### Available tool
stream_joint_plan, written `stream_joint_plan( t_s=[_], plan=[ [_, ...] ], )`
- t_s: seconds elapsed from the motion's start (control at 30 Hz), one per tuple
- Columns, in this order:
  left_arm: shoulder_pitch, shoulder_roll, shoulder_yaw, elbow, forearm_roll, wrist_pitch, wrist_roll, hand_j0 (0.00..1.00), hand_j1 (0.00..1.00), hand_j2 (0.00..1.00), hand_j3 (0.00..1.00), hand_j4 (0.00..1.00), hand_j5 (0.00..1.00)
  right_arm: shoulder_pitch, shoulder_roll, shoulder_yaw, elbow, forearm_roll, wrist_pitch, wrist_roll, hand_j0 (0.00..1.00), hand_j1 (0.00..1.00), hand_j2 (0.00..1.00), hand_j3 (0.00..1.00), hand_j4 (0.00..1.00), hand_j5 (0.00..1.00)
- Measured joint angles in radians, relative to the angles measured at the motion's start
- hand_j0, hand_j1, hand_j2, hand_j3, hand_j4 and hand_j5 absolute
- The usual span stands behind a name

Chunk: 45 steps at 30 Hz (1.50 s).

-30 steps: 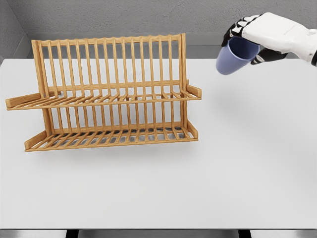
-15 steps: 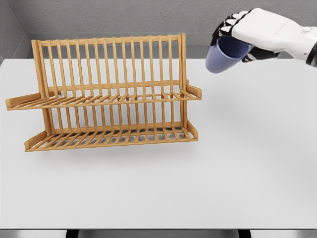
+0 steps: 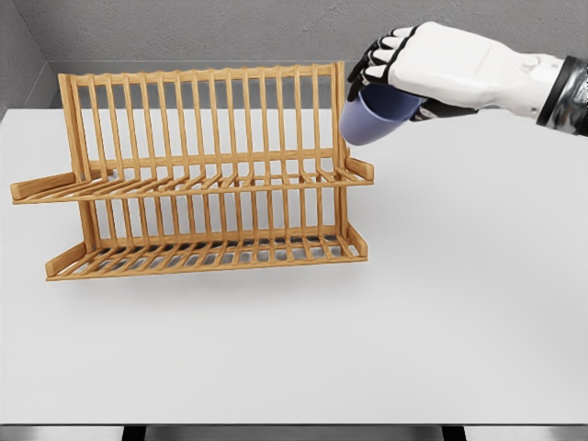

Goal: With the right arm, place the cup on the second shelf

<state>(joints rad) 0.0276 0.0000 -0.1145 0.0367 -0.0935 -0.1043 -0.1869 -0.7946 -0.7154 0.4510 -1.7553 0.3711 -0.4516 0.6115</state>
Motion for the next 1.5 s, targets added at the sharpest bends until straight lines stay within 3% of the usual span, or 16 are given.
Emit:
stream_joint_plan(
  t_s=[0.67,1.2,1.27,1.3,1.33,1.5],
  plan=[
    [0.000,0.000,0.000,0.000,0.000,0.000,0.000,1.00,1.00,1.00,1.00,1.00,1.00,-0.002,0.076,0.050,0.000,0.001,-0.002,0.000,0.65,0.65,0.65,0.65,0.65,0.65],
    [0.000,0.000,0.000,0.000,0.000,0.000,0.000,1.00,1.00,1.00,1.00,1.00,1.00,0.057,0.081,0.065,0.002,0.000,-0.003,-0.003,0.68,0.68,0.68,0.68,0.68,0.68],
    [0.000,0.000,0.000,0.000,0.000,0.000,0.000,1.00,1.00,1.00,1.00,1.00,1.00,0.061,0.078,0.065,0.002,0.001,-0.004,-0.002,0.70,0.70,0.70,0.70,0.70,0.70],
    [0.000,0.000,0.000,0.000,0.000,0.000,0.000,1.00,1.00,1.00,1.00,1.00,1.00,0.063,0.076,0.064,0.002,0.001,-0.003,-0.002,0.82,0.82,0.82,0.82,0.82,0.82],
    [0.000,0.000,0.000,0.000,0.000,0.000,0.000,1.00,1.00,1.00,1.00,1.00,1.00,0.063,0.075,0.064,0.002,0.002,-0.002,-0.002,1.00,1.00,1.00,1.00,1.00,1.00],
    [0.000,0.000,0.000,0.000,0.000,0.000,0.000,1.00,1.00,1.00,1.00,1.00,1.00,0.063,0.075,0.063,0.003,0.010,-0.003,0.001,1.00,1.00,1.00,1.00,1.00,1.00]
  ],
)
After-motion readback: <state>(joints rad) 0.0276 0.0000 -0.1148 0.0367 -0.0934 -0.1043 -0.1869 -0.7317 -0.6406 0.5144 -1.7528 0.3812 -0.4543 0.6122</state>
